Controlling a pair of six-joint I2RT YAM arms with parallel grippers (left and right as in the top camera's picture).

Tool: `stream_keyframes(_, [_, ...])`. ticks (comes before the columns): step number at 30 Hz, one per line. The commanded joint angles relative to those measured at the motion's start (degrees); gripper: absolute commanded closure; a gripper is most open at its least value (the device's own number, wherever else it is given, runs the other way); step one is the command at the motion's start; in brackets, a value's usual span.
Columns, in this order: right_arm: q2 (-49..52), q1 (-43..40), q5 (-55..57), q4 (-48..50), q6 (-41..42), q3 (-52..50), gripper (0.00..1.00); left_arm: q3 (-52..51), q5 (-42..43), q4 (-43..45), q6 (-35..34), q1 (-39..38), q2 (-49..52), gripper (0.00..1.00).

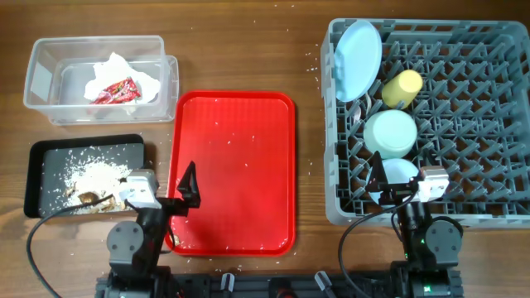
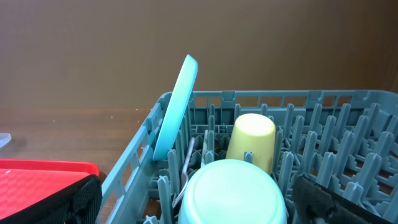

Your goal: Sort waste into correct bins and load items into the dishwasher rack

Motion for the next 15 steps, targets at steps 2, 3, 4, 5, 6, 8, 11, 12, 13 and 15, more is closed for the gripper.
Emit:
stream_keyframes(2, [-0.4,-0.3,-0.9,0.1,-0.7,-0.1,0.00,-4.1,1.0,9.2,1.9,2.6,-1.0,0.00])
stream_keyframes(3, [-0.4,-0.3,-0.9,0.1,-0.7,-0.1,0.00,-4.2,1.0,9.0,1.9,2.9,-1.0,0.00])
stream_keyframes(4, [-0.4,-0.3,-0.9,0.1,-0.7,-0.1,0.00,-4.2,0.9,9.0,1.9,3.1,-1.2,0.00])
stream_keyframes(5, [-0.4,-0.3,-0.9,0.1,-0.7,-0.1,0.00,-4.2,0.9,9.2,1.9,3.2,-1.5,0.00])
stream_keyframes(6, [-0.4,-0.3,-0.9,0.1,-0.7,-0.1,0.00,-4.2,0.8,9.1,1.9,3.2,-1.5,0.00])
stream_keyframes(8, [-0.4,-0.3,-0.9,0.1,-0.7,-0.1,0.00,-4.2,0.8,6.7,1.5,3.1,-1.5,0.00])
stream_keyframes(11, [-0.4,-0.3,-0.9,0.1,-0.7,-0.1,0.00,-4.2,0.2,6.7,0.8,3.2,-1.5,0.00])
stream_keyframes(12, [-0.4,-0.3,-0.9,0.1,-0.7,-0.1,0.00,-4.2,0.2,6.8,0.8,3.2,-1.5,0.00])
stream_keyframes(13, [-0.4,-0.3,-0.9,0.1,-0.7,-0.1,0.00,-4.2,0.2,6.8,0.8,3.2,-1.5,0.00])
stream_keyframes(15, [-0.4,-0.3,-0.9,0.1,-0.7,-0.1,0.00,-4.2,0.2,6.8,0.8,3.2,-1.4,0.00])
